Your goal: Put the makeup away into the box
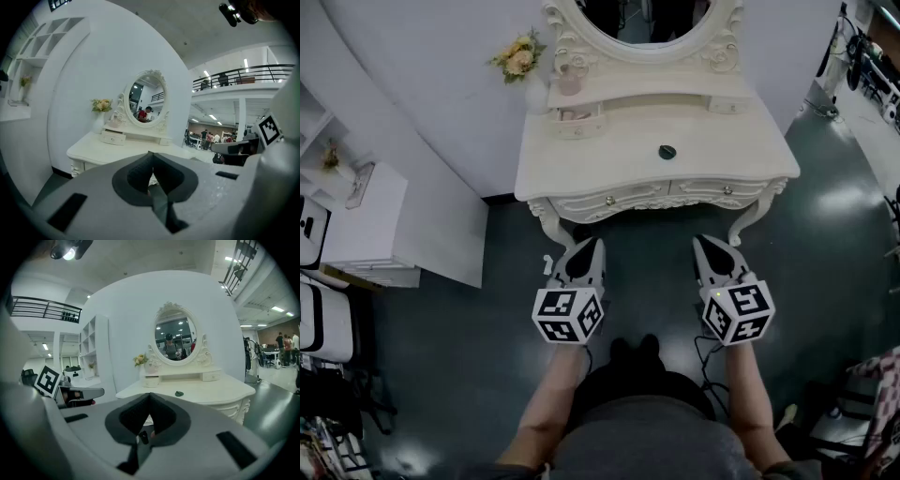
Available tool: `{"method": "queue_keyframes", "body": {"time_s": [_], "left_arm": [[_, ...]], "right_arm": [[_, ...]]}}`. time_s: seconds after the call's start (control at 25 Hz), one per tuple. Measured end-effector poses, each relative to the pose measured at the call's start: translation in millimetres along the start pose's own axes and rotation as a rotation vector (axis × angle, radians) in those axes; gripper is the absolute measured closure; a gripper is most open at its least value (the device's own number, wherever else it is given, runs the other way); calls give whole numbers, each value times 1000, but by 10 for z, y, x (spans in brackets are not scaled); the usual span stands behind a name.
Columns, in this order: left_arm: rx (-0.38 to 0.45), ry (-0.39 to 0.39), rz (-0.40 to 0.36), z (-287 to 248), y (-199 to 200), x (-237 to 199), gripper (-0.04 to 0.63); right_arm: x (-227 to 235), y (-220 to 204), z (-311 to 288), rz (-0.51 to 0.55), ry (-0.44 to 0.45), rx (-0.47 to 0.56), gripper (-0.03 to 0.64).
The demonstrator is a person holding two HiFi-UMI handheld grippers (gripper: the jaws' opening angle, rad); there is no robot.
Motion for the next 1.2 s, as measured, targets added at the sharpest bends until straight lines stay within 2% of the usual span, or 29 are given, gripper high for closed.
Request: {"method": "queue_keyframes", "body": {"time_s": [0.64,0.96,1.2], "left_arm": [[32,60,-9,-139,-22,188,589],[49,75,-27,-142,-17,276,589],[46,93,-44,-242,7,218,589]], "right_arm": [[293,14,-41,34,10,41,611],[360,-7,-54,34,64,36,524],[415,-49,-176,20,76,34,500]]}}
Point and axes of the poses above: the fingertips, and each gripper's own axes: z backward along the fingers, x to its right, y out of its top, the point moved 4 cm from there along z, backward along the fingers, and after that the axes turned 15 degrees about z, right-handed, at the moved point
